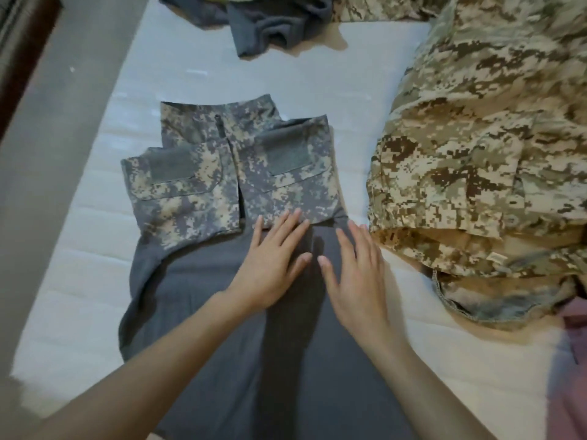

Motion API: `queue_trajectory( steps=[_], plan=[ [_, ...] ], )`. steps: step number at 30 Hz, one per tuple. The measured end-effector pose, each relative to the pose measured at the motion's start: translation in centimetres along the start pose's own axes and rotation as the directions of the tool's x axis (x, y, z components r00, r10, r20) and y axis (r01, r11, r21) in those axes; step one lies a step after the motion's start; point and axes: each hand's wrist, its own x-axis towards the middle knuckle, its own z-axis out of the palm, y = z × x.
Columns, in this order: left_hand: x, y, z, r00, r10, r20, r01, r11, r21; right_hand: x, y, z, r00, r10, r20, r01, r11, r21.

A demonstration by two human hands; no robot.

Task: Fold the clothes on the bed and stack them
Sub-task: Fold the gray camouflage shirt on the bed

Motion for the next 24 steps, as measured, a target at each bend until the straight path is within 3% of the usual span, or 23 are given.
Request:
queue_trajectory(
  steps=[3, 5, 7, 9, 11, 13, 15, 18, 21, 24],
  plan=[
    [-1.1, -4.4, -3.1, 0.94, -0.205, -0.272, 0.179, 0.977, -0.118, 6.1, -2.9, 0.3, 0.992, -0.113, 0.05, 0.116, 0.991, -0.062],
    [-1.6, -8.5, -4.5, 0.886, -0.323, -0.334, 0.324, 0.944, -0.055, 9.8, -4.2, 1.2, 0.967, -0.211, 0.143, 0.233, 0.96, -0.158],
    [-1.9, -12.1, -4.9, 0.896, -0.385, -0.22, 0.406, 0.912, 0.057, 12.5, -4.5, 2.7, 0.933, -0.23, 0.278, 0.307, 0.91, -0.278],
    [-2.2, -14.4, -4.4, 0.926, -0.376, -0.041, 0.377, 0.91, 0.172, 13.7, -4.0, 4.2, 0.91, -0.139, 0.39, 0.29, 0.886, -0.36],
    [-2.2, -15.7, -4.1, 0.947, -0.321, -0.011, 0.318, 0.934, 0.165, 14.3, -3.7, 5.4, 0.937, -0.108, 0.333, 0.24, 0.891, -0.386],
    [-1.5, -16.0, -4.8, 0.957, -0.262, -0.127, 0.276, 0.955, 0.107, 15.1, -4.3, 6.3, 0.966, -0.18, 0.186, 0.239, 0.899, -0.368],
    [0.2, -15.9, -6.0, 0.932, -0.236, -0.274, 0.266, 0.961, 0.079, 16.1, -5.4, 7.4, 0.958, -0.224, 0.179, 0.277, 0.886, -0.372],
    [4.2, -16.4, -8.4, 0.898, -0.236, -0.372, 0.281, 0.957, 0.074, 16.1, -6.0, 9.7, 0.97, -0.147, 0.194, 0.22, 0.872, -0.437],
    [9.2, -17.4, -10.7, 0.918, -0.198, -0.344, 0.256, 0.958, 0.129, 15.6, -5.6, 11.0, 0.984, -0.112, 0.136, 0.164, 0.863, -0.478],
    [14.4, -18.5, -12.1, 0.957, -0.213, -0.196, 0.245, 0.957, 0.158, 15.8, -5.3, 11.6, 0.987, -0.111, 0.116, 0.153, 0.871, -0.466]
  ],
)
